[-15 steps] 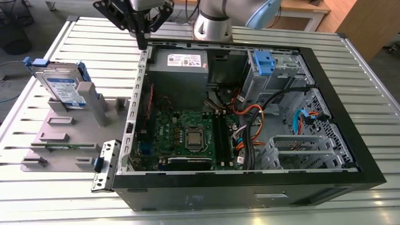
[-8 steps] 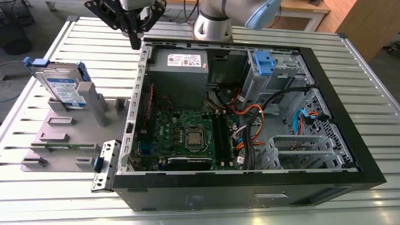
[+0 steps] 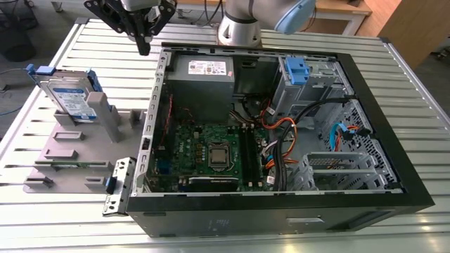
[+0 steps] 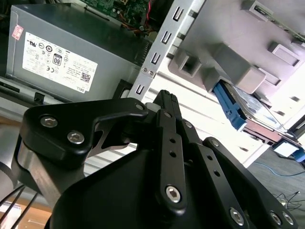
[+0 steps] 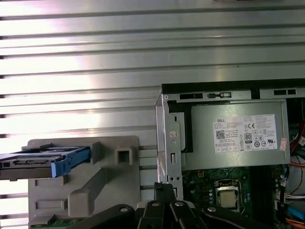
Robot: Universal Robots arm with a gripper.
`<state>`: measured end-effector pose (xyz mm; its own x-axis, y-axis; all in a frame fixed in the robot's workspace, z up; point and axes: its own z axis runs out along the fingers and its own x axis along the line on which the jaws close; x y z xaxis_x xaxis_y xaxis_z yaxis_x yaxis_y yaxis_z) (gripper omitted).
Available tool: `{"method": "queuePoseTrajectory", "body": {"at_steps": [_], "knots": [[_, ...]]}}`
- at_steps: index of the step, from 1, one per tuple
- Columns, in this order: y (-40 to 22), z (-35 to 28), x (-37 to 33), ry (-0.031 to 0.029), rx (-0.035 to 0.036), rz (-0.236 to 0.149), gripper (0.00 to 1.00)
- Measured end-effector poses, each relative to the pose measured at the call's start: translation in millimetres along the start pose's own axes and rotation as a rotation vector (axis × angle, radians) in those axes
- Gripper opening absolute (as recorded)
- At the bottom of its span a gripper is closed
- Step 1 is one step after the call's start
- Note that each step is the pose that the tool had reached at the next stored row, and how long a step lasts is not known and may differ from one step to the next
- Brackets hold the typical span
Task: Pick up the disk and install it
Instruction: 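Reach for the disk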
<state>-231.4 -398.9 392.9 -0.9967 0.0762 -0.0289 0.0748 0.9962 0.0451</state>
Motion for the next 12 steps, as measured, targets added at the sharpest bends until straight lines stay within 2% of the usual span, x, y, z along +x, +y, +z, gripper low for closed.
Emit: {"method": "queuePoseTrajectory", "body": {"at_steps": [12], "knots": [[-2.3,-0.8,29.9,-0.0001,-0.0001,0.000,0.11]]}}
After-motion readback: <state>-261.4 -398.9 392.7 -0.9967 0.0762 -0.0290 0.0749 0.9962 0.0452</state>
